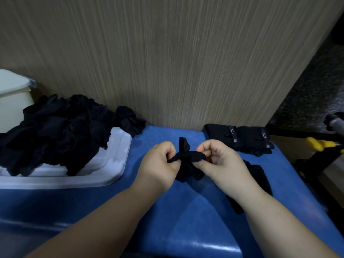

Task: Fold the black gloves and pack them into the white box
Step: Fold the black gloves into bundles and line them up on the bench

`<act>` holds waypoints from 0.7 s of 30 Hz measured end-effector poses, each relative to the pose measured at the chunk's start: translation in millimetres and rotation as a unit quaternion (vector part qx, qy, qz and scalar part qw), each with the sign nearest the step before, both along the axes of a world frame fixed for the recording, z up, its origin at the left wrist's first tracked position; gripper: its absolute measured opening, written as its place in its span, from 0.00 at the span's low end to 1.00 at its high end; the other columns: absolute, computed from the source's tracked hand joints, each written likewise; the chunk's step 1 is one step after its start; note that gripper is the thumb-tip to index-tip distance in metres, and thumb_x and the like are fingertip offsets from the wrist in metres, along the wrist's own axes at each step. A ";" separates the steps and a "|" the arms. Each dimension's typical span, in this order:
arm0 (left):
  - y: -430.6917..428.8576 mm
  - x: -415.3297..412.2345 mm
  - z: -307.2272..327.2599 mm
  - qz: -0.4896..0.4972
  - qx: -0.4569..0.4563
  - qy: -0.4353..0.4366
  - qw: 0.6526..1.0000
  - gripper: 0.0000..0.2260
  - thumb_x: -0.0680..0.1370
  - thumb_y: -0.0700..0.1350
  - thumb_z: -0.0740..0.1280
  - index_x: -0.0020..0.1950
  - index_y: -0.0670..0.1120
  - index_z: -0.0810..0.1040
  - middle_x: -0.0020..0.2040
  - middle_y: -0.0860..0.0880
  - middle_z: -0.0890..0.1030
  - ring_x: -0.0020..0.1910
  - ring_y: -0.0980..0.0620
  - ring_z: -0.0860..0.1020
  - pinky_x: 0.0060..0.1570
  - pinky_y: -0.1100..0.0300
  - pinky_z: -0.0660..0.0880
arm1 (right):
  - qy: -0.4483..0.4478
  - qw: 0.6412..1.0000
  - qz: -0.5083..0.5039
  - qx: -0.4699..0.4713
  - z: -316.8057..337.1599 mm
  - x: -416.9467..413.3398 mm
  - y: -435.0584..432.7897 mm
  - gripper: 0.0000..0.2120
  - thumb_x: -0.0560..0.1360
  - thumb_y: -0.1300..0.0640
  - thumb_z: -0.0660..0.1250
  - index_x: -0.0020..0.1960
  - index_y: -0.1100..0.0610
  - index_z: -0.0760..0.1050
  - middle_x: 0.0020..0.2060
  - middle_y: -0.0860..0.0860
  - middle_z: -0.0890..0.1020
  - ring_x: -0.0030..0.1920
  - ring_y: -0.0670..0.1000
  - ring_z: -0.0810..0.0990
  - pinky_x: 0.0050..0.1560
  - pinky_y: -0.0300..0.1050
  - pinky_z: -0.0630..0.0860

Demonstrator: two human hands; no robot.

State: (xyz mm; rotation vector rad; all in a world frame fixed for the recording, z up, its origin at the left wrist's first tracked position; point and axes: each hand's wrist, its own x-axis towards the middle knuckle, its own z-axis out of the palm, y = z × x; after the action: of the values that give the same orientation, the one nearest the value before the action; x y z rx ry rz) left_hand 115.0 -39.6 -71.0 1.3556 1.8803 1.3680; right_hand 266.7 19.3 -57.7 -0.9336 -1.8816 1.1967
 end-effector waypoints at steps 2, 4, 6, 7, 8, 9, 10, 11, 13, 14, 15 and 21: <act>-0.1 -1.1 -1.5 -0.008 -0.006 -0.016 1.000 0.17 0.73 0.39 0.68 0.31 0.51 0.64 0.30 0.52 0.70 0.29 0.54 0.69 0.30 0.59 0.68 | -0.043 0.997 -0.035 0.045 -1.8 -0.7 -0.2 0.11 0.71 0.63 0.72 0.41 0.46 0.76 0.31 0.45 0.76 0.32 0.46 0.73 0.39 0.45 0.75; -1.5 -1.3 -0.3 -0.029 -0.017 -0.039 0.999 0.16 0.73 0.41 0.70 0.32 0.52 0.66 0.29 0.50 0.73 0.28 0.53 0.71 0.30 0.60 0.69 | -0.072 0.992 -0.065 0.087 -2.6 0.4 0.6 0.11 0.71 0.61 0.71 0.41 0.45 0.75 0.32 0.45 0.78 0.31 0.44 0.72 0.34 0.36 0.72; -2.6 -1.1 1.4 -0.060 -0.026 -0.064 0.996 0.14 0.73 0.42 0.71 0.34 0.52 0.68 0.29 0.41 0.76 0.30 0.48 0.74 0.35 0.56 0.71 | -0.094 0.985 -0.091 0.113 -3.2 3.0 2.3 0.09 0.71 0.59 0.71 0.41 0.46 0.75 0.35 0.46 0.79 0.32 0.43 0.73 0.34 0.33 0.70; -3.2 -0.9 2.4 -0.072 -0.029 -0.072 0.994 0.13 0.73 0.42 0.71 0.35 0.52 0.69 0.31 0.36 0.77 0.32 0.46 0.74 0.37 0.54 0.71 | -0.104 0.982 -0.101 0.122 -3.1 4.2 2.7 0.08 0.71 0.58 0.71 0.41 0.46 0.75 0.36 0.46 0.79 0.32 0.44 0.73 0.34 0.32 0.69; -3.7 -1.2 2.6 -0.078 -0.030 -0.078 0.993 0.13 0.73 0.43 0.72 0.35 0.52 0.70 0.33 0.33 0.78 0.33 0.45 0.75 0.39 0.52 0.72 | -0.112 0.980 -0.107 0.126 -2.9 4.8 2.6 0.08 0.72 0.58 0.70 0.41 0.46 0.74 0.36 0.46 0.78 0.33 0.43 0.73 0.34 0.32 0.68; -3.8 -1.4 2.7 -0.080 -0.029 -0.082 0.993 0.13 0.73 0.43 0.72 0.35 0.52 0.70 0.34 0.33 0.78 0.33 0.44 0.75 0.40 0.51 0.72 | -0.116 0.979 -0.110 0.128 -2.8 4.7 2.0 0.08 0.72 0.57 0.70 0.40 0.47 0.73 0.36 0.45 0.78 0.33 0.43 0.72 0.34 0.33 0.67; -3.9 -1.7 3.0 -0.078 -0.027 -0.085 0.993 0.13 0.72 0.43 0.72 0.35 0.52 0.70 0.33 0.33 0.78 0.34 0.44 0.75 0.40 0.51 0.72 | -0.118 0.978 -0.113 0.129 -2.8 4.3 1.4 0.08 0.72 0.57 0.69 0.40 0.48 0.71 0.36 0.45 0.77 0.33 0.43 0.71 0.34 0.34 0.66; -3.7 -2.2 2.8 -0.074 -0.024 -0.090 0.993 0.13 0.72 0.43 0.72 0.34 0.51 0.70 0.33 0.34 0.78 0.34 0.44 0.75 0.40 0.51 0.72 | -0.124 0.976 -0.116 0.133 -3.1 3.7 0.8 0.09 0.73 0.58 0.68 0.39 0.48 0.69 0.35 0.46 0.76 0.32 0.43 0.70 0.34 0.35 0.64; -3.5 -2.5 3.3 -0.067 -0.018 -0.097 0.993 0.14 0.73 0.41 0.72 0.33 0.52 0.69 0.33 0.33 0.77 0.34 0.45 0.75 0.40 0.50 0.72 | -0.139 0.971 -0.125 0.146 -3.4 2.0 -0.7 0.12 0.73 0.60 0.66 0.38 0.49 0.66 0.33 0.47 0.73 0.31 0.44 0.68 0.32 0.35 0.62; -3.9 -2.3 3.8 -0.065 -0.014 -0.098 0.993 0.15 0.73 0.41 0.72 0.33 0.52 0.68 0.34 0.33 0.77 0.34 0.45 0.75 0.39 0.51 0.72 | -0.145 0.968 -0.131 0.154 -3.1 1.2 -1.5 0.13 0.72 0.62 0.65 0.38 0.49 0.64 0.33 0.47 0.72 0.31 0.45 0.68 0.31 0.35 0.63; -4.2 -1.8 4.0 -0.064 -0.010 -0.096 0.993 0.16 0.73 0.40 0.72 0.32 0.52 0.68 0.34 0.34 0.78 0.34 0.44 0.76 0.39 0.51 0.73 | -0.149 0.966 -0.139 0.163 -2.6 0.3 -1.9 0.14 0.71 0.64 0.65 0.37 0.49 0.63 0.33 0.48 0.72 0.30 0.45 0.68 0.30 0.36 0.65; -4.4 -1.7 1.6 -0.100 -0.009 -0.104 0.990 0.15 0.70 0.44 0.73 0.33 0.52 0.67 0.33 0.42 0.75 0.35 0.40 0.75 0.44 0.48 0.76 | -0.129 0.966 -0.153 0.165 -0.9 -0.1 -3.8 0.17 0.70 0.67 0.64 0.40 0.45 0.65 0.38 0.48 0.76 0.35 0.43 0.73 0.33 0.33 0.66</act>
State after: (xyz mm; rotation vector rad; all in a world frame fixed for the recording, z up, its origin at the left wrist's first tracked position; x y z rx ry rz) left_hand 113.4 -43.9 -69.4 1.2987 1.5740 1.3312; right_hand 266.6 15.5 -58.6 -1.1786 -1.9675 0.5793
